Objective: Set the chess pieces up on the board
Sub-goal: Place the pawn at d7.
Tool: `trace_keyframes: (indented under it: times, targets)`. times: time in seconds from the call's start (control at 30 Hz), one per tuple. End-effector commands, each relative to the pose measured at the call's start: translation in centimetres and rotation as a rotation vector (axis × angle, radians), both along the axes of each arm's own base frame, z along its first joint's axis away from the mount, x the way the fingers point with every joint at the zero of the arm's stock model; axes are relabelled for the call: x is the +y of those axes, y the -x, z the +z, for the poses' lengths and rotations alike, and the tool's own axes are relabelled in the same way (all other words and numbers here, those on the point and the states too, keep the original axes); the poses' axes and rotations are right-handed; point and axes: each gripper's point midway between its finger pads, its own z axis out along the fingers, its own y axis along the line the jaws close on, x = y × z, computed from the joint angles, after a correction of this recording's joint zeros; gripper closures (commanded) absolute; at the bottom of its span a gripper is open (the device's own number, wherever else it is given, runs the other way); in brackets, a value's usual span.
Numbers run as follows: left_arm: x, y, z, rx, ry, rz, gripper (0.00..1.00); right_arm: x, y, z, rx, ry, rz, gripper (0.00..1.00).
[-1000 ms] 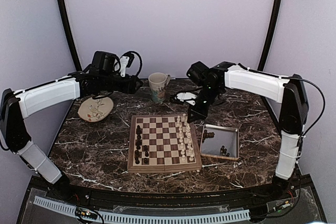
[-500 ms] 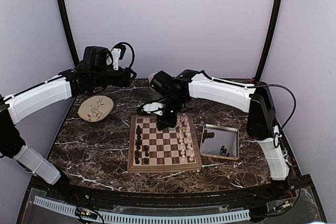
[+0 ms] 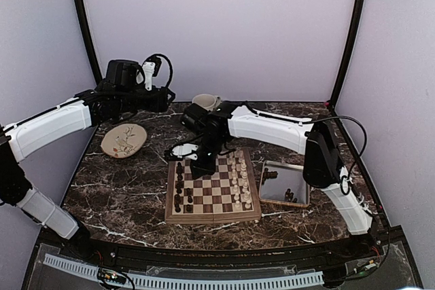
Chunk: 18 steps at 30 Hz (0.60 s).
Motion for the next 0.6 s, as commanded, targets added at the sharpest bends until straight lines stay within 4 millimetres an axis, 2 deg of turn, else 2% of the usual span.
trace_keyframes:
  times: [0.0,0.57]
  targets:
    - [0.8,0.2,1.2,-0.043,0.003,0.016,0.36,1.3,1.0,-0.2,0.014,-0.02,0.032,0.97]
    - [0.4,0.1,0.7,-0.029,0.0,-0.001,0.36,2.9,1.9,-1.4,0.031,-0.03,0.054,0.97]
